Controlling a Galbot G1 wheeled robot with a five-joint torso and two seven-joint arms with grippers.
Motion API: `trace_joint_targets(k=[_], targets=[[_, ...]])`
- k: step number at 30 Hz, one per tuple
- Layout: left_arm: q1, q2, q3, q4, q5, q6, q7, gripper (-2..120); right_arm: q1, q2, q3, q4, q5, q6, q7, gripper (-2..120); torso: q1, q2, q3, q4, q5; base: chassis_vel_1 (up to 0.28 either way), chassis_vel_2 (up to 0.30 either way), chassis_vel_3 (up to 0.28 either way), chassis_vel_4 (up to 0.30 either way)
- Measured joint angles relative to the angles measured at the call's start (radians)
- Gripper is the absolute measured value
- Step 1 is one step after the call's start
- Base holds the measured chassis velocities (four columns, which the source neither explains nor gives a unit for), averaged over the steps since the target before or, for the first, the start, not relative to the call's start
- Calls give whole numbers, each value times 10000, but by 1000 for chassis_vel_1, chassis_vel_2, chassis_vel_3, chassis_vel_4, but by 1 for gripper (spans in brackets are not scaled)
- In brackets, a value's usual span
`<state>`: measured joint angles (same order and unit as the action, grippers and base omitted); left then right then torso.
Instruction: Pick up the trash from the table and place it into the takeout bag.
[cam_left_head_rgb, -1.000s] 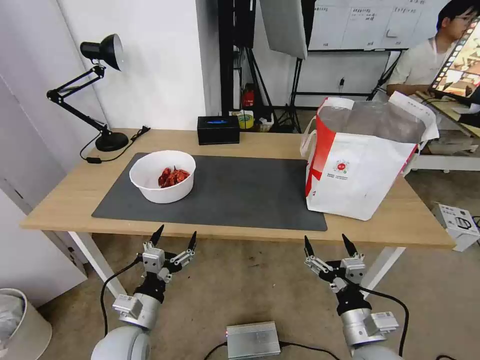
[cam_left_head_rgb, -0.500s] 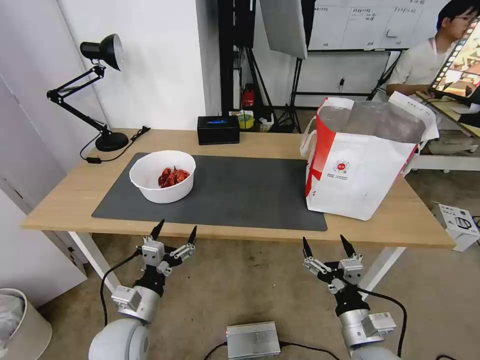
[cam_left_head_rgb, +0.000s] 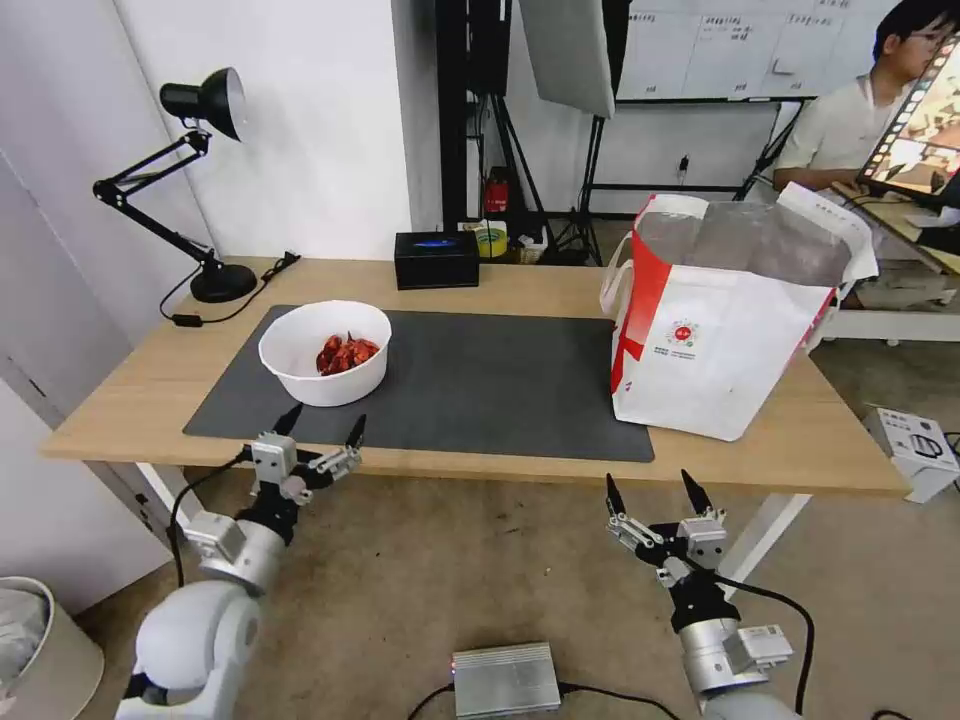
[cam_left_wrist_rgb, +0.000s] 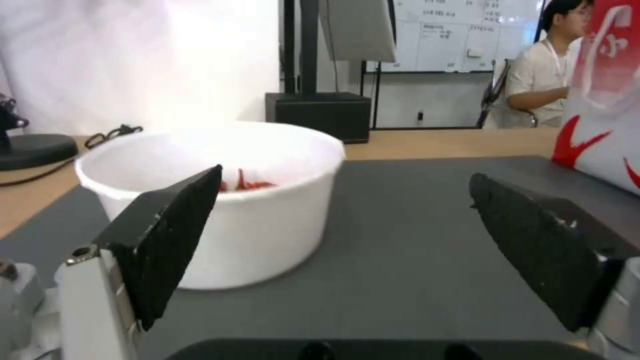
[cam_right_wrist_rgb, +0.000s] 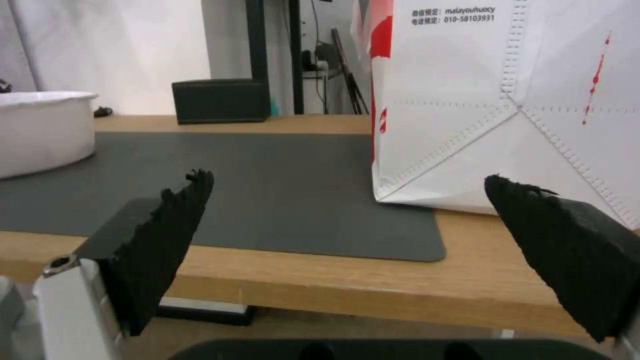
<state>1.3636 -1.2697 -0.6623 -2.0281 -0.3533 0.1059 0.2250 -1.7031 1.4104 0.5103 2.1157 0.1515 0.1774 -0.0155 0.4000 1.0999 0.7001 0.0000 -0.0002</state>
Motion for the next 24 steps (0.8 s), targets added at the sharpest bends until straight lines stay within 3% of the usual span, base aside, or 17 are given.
trace_joint_targets(k=[12,15,24], targets=[[-1041,1657,110,562,-1455,649,-393,100,3,0,1,0,2,0,1,100,0,0,0,0,-1,0,0,0,0],[-1446,2228,281,786,-2154,805,-731,100,3,0,2,0,3,0,2,100,0,0,0,0,0,0,0,0,0],[-2362,3372,804,1358,-2949,984,-1036,100,3,0,2,1,6,0,1,100,0,0,0,0,0,0,0,0,0]])
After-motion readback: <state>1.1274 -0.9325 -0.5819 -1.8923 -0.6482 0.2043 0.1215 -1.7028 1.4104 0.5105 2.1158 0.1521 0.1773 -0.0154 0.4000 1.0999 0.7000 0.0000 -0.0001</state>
